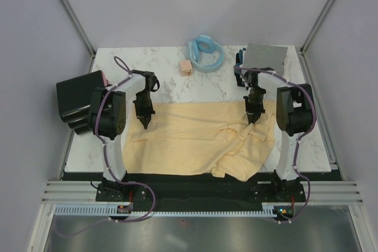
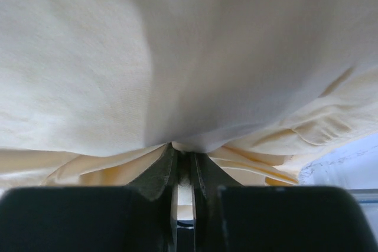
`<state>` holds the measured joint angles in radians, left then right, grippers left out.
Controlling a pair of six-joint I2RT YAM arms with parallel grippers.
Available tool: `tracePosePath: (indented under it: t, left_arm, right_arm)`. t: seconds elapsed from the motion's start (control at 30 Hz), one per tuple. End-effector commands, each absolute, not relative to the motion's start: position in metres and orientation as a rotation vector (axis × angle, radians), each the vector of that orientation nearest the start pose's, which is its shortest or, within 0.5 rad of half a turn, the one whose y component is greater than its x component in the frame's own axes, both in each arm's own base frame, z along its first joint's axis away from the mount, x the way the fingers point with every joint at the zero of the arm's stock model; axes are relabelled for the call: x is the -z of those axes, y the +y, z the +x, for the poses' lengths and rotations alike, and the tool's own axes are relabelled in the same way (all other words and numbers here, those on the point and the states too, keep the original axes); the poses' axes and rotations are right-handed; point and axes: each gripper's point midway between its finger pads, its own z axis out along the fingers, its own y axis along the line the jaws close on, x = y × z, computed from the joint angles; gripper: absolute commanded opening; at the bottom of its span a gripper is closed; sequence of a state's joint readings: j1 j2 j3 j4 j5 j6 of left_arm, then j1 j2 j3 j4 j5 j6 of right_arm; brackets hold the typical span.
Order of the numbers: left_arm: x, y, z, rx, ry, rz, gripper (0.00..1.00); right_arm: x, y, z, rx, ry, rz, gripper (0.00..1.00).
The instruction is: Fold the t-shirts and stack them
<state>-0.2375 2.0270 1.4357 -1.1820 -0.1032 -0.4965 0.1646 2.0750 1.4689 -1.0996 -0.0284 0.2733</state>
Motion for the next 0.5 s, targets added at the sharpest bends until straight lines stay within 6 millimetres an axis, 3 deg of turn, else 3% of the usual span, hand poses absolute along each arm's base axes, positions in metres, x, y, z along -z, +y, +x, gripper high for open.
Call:
tracePosePath:
  t: [0.0,0.17,0.33,0.37,0.43,0.47]
  left_arm:
    - [-0.036,-0.072,0.305,-0.273,3.209,-0.450,0.02]
    - [-0.036,-0.072,0.322,-0.312,3.197,-0.482,0.02]
    - [-0.041,-0.075,0.338,-0.321,3.185,-0.500,0.02]
    - [-0.045,-0.074,0.341,-0.330,3.164,-0.504,0.02]
    - [-0.049,-0.073,0.342,-0.327,3.150,-0.501,0.02]
    - [-0.051,-0.073,0.343,-0.323,3.141,-0.500,0.02]
  right_arm:
    - [0.024,0.044,0.345,0.169,3.164,0.176,0.16]
    - [0.020,0.043,0.369,0.188,3.113,0.195,0.23]
    - [0.012,0.044,0.375,0.166,3.101,0.203,0.31]
    - [0.001,0.044,0.373,0.162,3.079,0.206,0.44]
    - [-0.016,0.040,0.374,0.176,3.025,0.212,0.48]
    - [-0.036,0.038,0.373,0.172,2.970,0.220,0.48]
